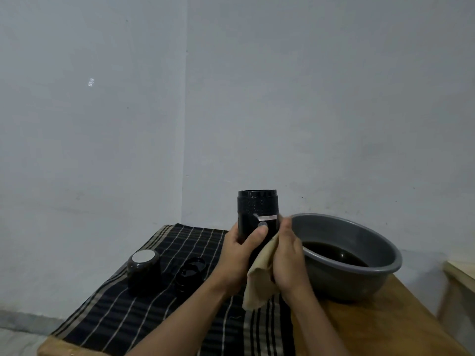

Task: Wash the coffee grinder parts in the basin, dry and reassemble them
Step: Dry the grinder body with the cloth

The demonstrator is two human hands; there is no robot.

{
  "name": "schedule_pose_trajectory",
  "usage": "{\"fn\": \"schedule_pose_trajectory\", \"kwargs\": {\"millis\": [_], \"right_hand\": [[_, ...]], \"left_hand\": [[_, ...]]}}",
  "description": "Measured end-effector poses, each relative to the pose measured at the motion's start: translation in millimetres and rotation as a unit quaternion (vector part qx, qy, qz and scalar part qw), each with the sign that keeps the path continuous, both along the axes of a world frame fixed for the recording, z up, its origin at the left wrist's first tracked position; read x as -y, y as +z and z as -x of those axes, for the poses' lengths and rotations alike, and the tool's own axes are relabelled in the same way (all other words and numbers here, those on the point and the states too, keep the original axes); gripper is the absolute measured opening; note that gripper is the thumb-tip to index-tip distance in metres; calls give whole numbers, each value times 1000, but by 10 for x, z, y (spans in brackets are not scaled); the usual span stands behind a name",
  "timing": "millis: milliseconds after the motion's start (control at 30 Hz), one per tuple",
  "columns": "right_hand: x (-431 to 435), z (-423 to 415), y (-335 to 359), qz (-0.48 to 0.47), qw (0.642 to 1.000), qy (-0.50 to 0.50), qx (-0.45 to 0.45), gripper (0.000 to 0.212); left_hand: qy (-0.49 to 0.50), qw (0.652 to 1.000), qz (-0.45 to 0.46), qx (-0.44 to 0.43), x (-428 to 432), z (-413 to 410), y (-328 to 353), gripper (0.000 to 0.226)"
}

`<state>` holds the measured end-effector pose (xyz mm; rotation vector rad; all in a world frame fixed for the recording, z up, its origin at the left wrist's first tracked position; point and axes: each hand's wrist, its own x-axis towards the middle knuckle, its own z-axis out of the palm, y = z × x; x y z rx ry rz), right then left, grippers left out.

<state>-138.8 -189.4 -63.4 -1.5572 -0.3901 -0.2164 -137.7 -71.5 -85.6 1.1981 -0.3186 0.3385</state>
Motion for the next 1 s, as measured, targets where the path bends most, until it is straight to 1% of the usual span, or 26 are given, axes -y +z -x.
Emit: {"fn": "schedule_pose_trajectory", "kwargs": {"millis": [33, 67, 100, 133, 167, 200, 233, 267, 333, 367, 433, 500, 533, 600, 633, 667, 733, 767, 833, 900, 933, 967, 1000], "right_hand": [[-52, 65, -27, 15, 1000, -14, 19, 75], [-102, 133, -26, 51, 997, -33, 53, 75], [-133, 166, -52, 106, 987, -54, 106, 71], [-145, 178, -84, 166, 970, -65, 166, 68], [-134, 159, -107, 213, 953, -66, 205, 68], [-103, 115, -131, 232, 948, -54, 211, 69], [-63, 69, -142, 229, 953, -40, 194, 69], [-27, 25, -141, 205, 964, -25, 169, 68], [20, -14, -118, 124, 984, -6, 125, 71], [16, -10, -103, 94, 988, -4, 122, 71], [-8, 5, -78, 89, 984, -13, 151, 67], [-45, -9, -68, 148, 964, -37, 220, 63], [-63, -14, -64, 192, 941, -54, 272, 62], [-84, -76, -96, 275, 885, -77, 369, 58], [-80, -105, -115, 282, 877, -74, 382, 55], [-60, -124, -119, 263, 891, -60, 366, 54], [17, -178, -103, 172, 946, -17, 273, 53], [68, -196, -87, 125, 965, 2, 230, 53], [114, -193, -88, 83, 975, 35, 202, 52], [83, -163, -130, 92, 973, 66, 199, 49], [72, -156, -146, 93, 976, 77, 183, 48], [80, -163, -156, 88, 980, 84, 156, 48], [82, -183, -144, 85, 984, 89, 129, 49]], "left_hand": [[1, 1000, -6, -1, 46, 23, 15, 54], [10, 1000, -6, -12, 60, 11, 24, 51], [20, 999, -6, -26, 62, 12, 33, 49], [30, 999, -14, -30, 49, 5, 15, 50], [34, 999, -17, -34, 33, 2, 1, 52], [35, 999, -22, -35, 19, 4, -12, 54], [34, 999, -22, -33, 5, 14, -14, 54], [25, 999, -26, -30, -3, 20, -19, 54], [13, 999, -19, -35, -7, 38, 14, 55], [12, 999, -3, -43, -10, 38, 44, 58], [6, 998, 32, -56, 2, 6, 73, 65], [6, 997, 19, -70, 26, -14, 74, 60], [13, 997, 1, -78, 20, -35, 59, 56], [10, 996, -39, -77, 16, -57, 22, 46], [0, 996, -40, -81, 11, -43, 16, 43], [-10, 995, -23, -93, -6, -29, 7, 43], [-43, 992, 27, -118, -63, -9, -6, 43], [-71, 988, 59, -123, -90, -8, -23, 45], [-122, 976, 117, -138, -99, 30, -35, 54], [-186, 955, 163, -163, -74, 24, -65, 56], [-189, 953, 169, -167, -64, 20, -62, 56], [-174, 959, 152, -165, -53, 30, -57, 57], [-138, 971, 116, -158, -34, 21, -35, 58]]}}
